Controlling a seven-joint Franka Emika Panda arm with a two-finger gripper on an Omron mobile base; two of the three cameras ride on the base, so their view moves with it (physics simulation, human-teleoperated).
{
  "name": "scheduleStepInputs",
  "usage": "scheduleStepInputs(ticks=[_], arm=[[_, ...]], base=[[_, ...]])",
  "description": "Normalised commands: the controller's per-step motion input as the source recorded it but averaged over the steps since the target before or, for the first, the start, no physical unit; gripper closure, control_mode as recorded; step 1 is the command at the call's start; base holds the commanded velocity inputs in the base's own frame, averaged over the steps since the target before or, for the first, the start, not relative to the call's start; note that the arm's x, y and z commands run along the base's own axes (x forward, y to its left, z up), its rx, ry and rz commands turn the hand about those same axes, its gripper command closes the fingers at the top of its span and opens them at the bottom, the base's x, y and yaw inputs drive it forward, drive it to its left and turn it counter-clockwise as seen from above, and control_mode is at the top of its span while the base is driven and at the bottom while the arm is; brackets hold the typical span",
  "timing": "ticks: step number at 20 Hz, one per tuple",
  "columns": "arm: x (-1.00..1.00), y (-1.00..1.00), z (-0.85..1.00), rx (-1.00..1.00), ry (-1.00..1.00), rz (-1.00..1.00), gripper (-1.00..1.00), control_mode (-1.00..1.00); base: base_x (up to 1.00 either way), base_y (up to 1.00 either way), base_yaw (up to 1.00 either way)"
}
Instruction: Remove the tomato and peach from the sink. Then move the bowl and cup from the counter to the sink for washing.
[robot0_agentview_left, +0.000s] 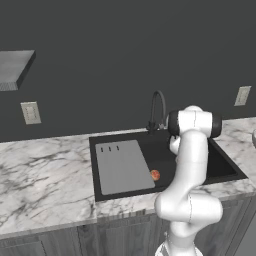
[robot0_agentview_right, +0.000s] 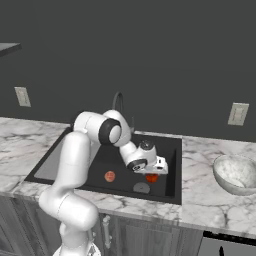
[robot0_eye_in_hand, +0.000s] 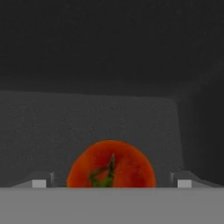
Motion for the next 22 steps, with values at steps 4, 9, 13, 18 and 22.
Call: scheduleStepInputs(ticks=[4,9,13,18,22], arm=[[0.05,-0.04,-0.19,0.00,0.00,0.00,-1.00,-1.00],[0.05,-0.04,-0.19,0.00,0.00,0.00,-1.00,-1.00],[0.07,-0.04,-0.21,0.00,0.01,0.00,-1.00,-1.00],[0.05,-0.02,-0.22,0.00,0.04,0.00,1.00,-1.00],[0.02,0.00,-0.26,0.00,0.13,-0.06,1.00,-1.00]], base=[[0.00,0.00,0.00],[0.00,0.00,0.00],[0.00,0.00,0.00],[0.00,0.00,0.00],[0.00,0.00,0.00]])
